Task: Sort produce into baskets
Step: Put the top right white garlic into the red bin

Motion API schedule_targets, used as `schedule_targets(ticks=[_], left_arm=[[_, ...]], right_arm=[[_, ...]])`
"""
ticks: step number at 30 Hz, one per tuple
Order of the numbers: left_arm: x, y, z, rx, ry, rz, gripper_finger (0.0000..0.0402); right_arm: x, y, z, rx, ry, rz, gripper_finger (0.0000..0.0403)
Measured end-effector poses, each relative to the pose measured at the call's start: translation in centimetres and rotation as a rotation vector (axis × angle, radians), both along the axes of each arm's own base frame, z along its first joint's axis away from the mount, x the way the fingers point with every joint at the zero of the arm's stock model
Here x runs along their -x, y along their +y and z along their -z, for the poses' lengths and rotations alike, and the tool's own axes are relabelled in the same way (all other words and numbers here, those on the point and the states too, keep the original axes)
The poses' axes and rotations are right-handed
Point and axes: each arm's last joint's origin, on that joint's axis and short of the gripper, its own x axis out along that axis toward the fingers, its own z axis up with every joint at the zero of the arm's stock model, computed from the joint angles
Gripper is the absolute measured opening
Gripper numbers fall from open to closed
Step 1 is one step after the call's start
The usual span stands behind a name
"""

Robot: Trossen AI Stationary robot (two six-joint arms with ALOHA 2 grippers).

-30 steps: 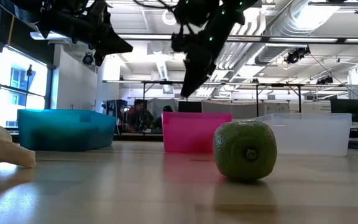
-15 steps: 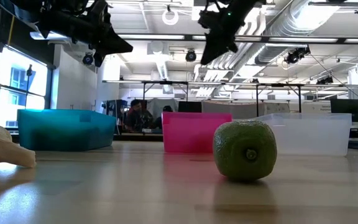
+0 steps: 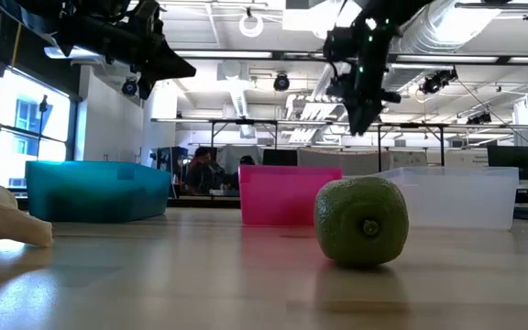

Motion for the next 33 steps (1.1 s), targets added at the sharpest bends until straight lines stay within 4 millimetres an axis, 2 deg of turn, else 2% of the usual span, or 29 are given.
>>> schedule_targets(ticks=[8,12,16,22,33], left_arm=[[0.0,0.0,0.0,0.002,-0.001,0.000,0.0007],[0.0,0.0,0.0,0.010,-0.003,-0.002,0.0007],[0.0,0.0,0.0,0.019,-0.006,0.004,0.0007],[0.0,0.0,0.0,0.020,-0.007,0.008,0.0007],[0.0,0.0,0.0,0.021,-0.007,0.010,0.0007]], right_arm=[[0.5,-4.4,5.4,-0.106,0.164,0.053,0.0206],[0.8,-6.0,7.7,-0.117,0.237,0.097,0.0245],[1.2,-7.5,9.6,-0.136,0.249,0.132,0.0256],[2.1,-9.1,10.9,-0.153,0.251,0.159,0.0255],[2.8,-10.3,13.2,-0.254,0.216,0.144,0.0254]])
